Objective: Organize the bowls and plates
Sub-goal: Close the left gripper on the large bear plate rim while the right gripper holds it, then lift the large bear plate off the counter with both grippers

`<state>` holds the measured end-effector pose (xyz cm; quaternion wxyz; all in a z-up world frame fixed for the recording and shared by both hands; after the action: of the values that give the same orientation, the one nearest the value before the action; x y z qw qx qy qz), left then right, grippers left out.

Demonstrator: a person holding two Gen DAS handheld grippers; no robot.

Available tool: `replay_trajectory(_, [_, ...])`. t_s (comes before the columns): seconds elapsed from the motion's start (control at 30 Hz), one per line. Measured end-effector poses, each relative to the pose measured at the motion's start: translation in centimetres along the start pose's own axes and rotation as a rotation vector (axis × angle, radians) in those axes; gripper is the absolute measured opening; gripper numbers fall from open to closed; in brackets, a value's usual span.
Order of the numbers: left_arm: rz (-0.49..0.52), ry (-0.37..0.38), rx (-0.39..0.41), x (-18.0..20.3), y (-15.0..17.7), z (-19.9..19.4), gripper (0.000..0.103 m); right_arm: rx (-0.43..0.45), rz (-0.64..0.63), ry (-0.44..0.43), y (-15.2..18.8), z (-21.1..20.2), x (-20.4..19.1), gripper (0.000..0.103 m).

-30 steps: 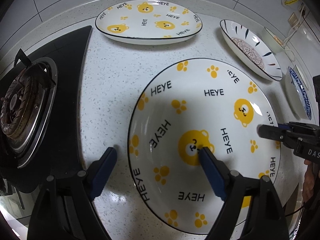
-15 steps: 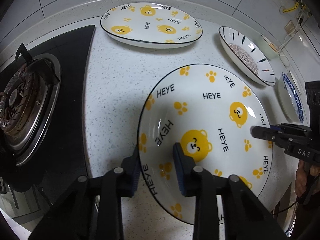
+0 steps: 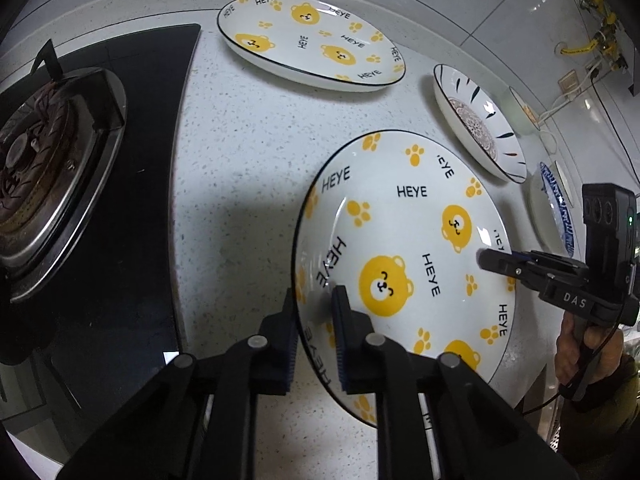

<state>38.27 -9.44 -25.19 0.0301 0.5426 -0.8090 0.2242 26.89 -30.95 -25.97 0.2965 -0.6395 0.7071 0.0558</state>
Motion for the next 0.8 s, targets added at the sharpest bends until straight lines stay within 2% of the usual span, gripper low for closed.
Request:
replay_trajectory(0.4, [-0.022,0.033,0.023,0.4,0.9,-3.6,0.015,0.018,-0.023,-0.003,0.8,-3.3,-2.5,0.012])
replay_trajectory(0.63, [-0.032,0.040,0.036,0.9,3.1,-6.4,0.014,0.018,-0.050,-0.003,3.4,-5.6,-4.7,0.012])
replay_trajectory(0.8, [-0.038,0.028,0.030,1.1,5.6,-7.7,0.014,-0.011,-0.066,-0.010,5.8,-5.8,-5.8,0.012])
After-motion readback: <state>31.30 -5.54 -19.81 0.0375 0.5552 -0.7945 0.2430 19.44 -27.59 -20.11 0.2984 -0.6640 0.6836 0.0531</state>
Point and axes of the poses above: each gripper's, at about its wrist camera, not at the fingertips, and z roughly the way its jaws point, x to its right, y to its underside, the point moved 4 cm from there along z, roughly the way its jaws point, and after that the axes turned 7 degrees about z, right-handed, at the moved point
